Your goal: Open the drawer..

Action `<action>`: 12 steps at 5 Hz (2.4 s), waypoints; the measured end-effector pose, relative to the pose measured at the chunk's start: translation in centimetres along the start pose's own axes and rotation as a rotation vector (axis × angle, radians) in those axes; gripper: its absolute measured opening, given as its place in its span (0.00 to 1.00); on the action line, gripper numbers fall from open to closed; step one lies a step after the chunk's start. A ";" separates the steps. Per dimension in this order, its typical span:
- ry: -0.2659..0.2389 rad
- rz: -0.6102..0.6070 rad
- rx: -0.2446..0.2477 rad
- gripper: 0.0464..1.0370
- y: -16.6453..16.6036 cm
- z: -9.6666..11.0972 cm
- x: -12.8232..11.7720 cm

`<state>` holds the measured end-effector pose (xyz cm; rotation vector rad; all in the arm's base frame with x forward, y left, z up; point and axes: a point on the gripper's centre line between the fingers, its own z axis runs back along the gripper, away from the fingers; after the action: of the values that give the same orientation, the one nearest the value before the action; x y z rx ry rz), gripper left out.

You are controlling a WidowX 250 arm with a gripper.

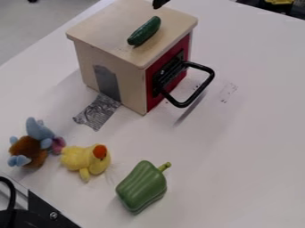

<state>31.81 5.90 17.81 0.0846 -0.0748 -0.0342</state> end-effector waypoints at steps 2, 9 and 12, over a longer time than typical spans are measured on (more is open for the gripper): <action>0.071 -0.025 -0.032 0.96 -3.6 -1.9 0.6; 0.257 -0.179 0.089 0.93 -11.1 -15.3 2.4; 0.258 -0.158 -0.031 0.15 -13.6 -15.1 3.1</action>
<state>35.67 -6.52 1.91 0.0637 0.1904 -0.1813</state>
